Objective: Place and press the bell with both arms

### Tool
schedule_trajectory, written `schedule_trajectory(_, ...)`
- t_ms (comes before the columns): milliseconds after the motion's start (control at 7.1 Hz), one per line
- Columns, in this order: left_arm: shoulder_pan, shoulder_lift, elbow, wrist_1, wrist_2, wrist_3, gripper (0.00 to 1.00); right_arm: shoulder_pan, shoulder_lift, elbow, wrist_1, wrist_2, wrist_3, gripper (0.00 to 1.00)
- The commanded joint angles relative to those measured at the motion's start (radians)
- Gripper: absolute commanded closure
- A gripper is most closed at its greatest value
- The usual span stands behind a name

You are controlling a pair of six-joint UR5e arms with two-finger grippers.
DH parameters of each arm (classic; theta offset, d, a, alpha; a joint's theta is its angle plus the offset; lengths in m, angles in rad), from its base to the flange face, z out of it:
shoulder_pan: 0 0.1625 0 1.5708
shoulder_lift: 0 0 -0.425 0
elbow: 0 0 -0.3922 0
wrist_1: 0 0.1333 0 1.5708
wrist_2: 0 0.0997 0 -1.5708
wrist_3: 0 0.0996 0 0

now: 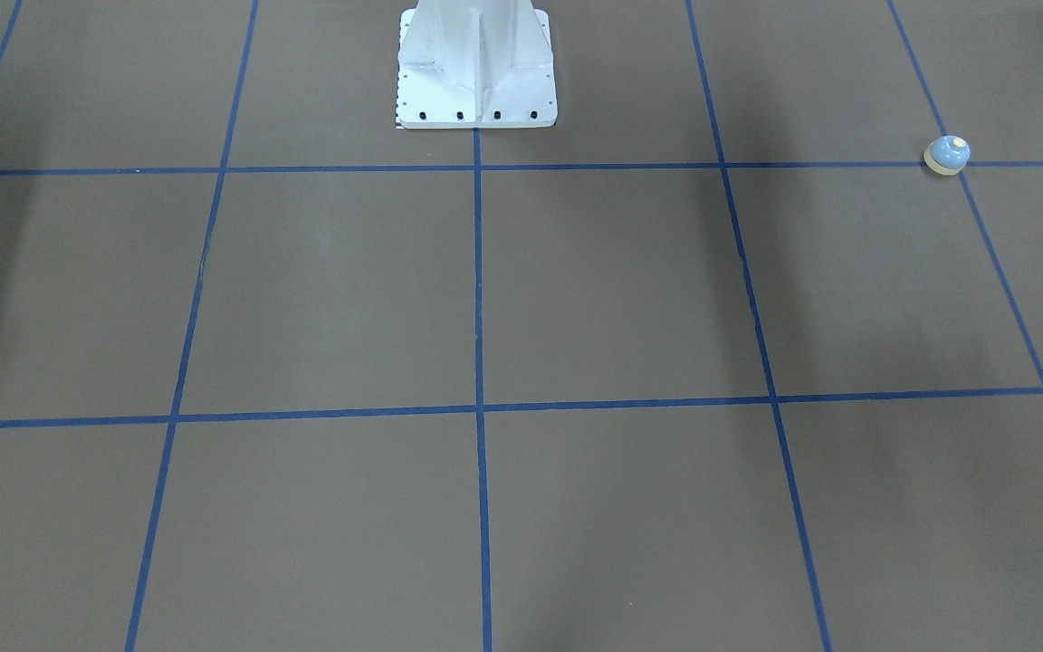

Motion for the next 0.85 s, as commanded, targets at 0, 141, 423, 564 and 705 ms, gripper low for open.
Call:
schedule_trajectory(0, -0.002, 0.0, -0.001, -0.001, 0.0, 0.0, 0.0, -0.007, 0.0, 0.002, 0.002, 0.003, 0.004, 0.0)
schedule_trajectory(141, -0.002, 0.0, -0.006, -0.002, 0.002, -0.002, 0.0, -0.007, 0.0, 0.002, 0.006, 0.003, 0.004, 0.0)
schedule_trajectory(423, -0.003, -0.006, -0.079, 0.068, 0.022, -0.021, 0.0, -0.007, 0.0, 0.002, 0.009, 0.002, 0.004, 0.0)
schedule_trajectory(564, -0.003, -0.02, -0.172, 0.193, 0.108, -0.041, 0.0, -0.007, 0.002, 0.007, 0.009, 0.002, -0.001, 0.0)
schedule_trajectory(705, 0.001, -0.017, -0.294, 0.322, 0.174, -0.122, 0.0, -0.007, 0.002, 0.007, 0.009, 0.002, -0.001, 0.0)
